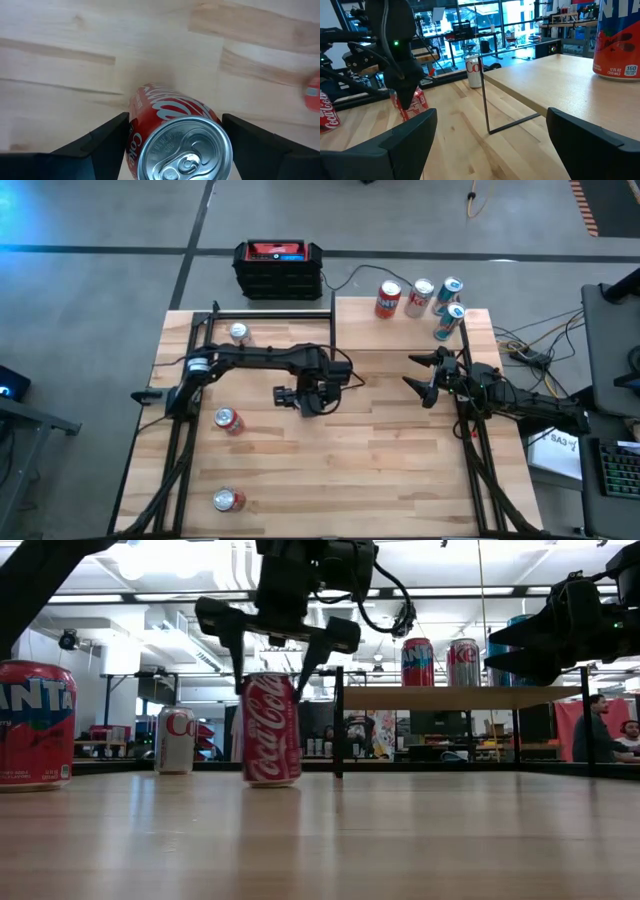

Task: Place canned beverage on shelf
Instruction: Put the top red white soda can on the shelf

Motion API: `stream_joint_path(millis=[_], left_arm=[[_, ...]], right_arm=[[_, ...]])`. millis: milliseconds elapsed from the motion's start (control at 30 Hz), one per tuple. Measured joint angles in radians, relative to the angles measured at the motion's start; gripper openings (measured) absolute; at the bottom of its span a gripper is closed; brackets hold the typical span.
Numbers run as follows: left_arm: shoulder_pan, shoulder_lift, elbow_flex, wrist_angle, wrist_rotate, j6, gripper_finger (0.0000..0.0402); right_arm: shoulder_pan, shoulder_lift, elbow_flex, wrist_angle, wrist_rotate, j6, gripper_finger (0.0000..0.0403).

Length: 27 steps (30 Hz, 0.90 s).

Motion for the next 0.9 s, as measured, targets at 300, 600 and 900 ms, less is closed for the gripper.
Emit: stream_joint_path(millis=[300,600,900], left_arm=[[0.000,0.011,0.025,0.009,0.004,-0.005,0.0285],[0.000,0.017,0.022,-0.004,0.012,-0.007,0.0286],[0.000,0.018,0.032,-0.002,0.033,-0.007,0.0289]], right_arm=[[0.000,0.000,0.000,0.000,0.000,0.000,0.0359],[0.000,0.000,0.000,0.000,0.000,0.000,0.0359],[0.000,0.000,0.000,0.000,0.000,0.000,0.0359]])
